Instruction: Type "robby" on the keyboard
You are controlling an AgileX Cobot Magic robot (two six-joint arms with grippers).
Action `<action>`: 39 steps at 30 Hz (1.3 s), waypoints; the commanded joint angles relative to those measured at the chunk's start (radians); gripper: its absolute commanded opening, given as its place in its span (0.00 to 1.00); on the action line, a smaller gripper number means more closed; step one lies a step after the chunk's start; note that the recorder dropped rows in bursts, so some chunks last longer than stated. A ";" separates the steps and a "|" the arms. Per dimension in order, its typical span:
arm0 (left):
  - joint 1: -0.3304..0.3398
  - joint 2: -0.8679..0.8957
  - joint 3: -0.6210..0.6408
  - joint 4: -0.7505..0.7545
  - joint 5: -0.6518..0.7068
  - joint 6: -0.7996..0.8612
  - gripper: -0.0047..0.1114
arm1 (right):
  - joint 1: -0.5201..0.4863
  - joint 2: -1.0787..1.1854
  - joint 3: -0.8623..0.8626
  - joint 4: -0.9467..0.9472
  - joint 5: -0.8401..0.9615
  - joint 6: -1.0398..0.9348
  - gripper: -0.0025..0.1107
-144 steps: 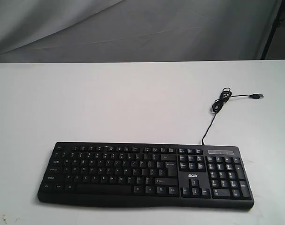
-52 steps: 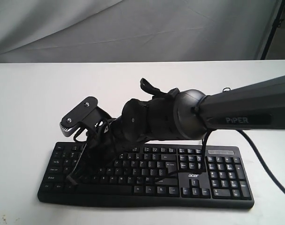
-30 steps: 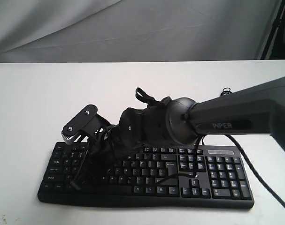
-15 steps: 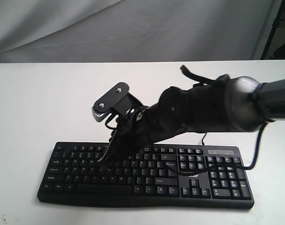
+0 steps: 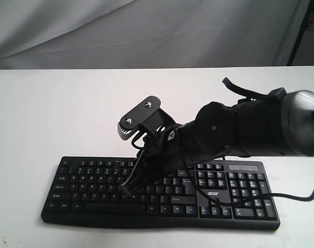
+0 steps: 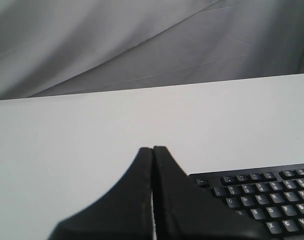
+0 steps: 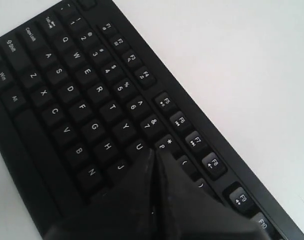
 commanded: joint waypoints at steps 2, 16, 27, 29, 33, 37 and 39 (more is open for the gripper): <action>-0.006 -0.003 0.004 0.005 -0.007 -0.003 0.04 | -0.003 -0.010 0.005 0.002 -0.001 0.002 0.02; -0.006 -0.003 0.004 0.005 -0.007 -0.003 0.04 | -0.025 0.021 0.005 0.002 0.004 0.002 0.02; -0.006 -0.003 0.004 0.005 -0.007 -0.003 0.04 | -0.042 0.069 0.005 0.002 0.017 -0.002 0.02; -0.006 -0.003 0.004 0.005 -0.007 -0.003 0.04 | -0.042 0.079 0.005 0.002 0.017 -0.002 0.02; -0.006 -0.003 0.004 0.005 -0.007 -0.003 0.04 | -0.042 0.081 0.005 0.002 0.017 -0.002 0.02; -0.006 -0.003 0.004 0.005 -0.007 -0.003 0.04 | -0.042 0.082 0.005 0.002 0.015 -0.004 0.02; -0.006 -0.003 0.004 0.005 -0.007 -0.003 0.04 | -0.042 0.082 0.005 0.002 0.015 -0.004 0.02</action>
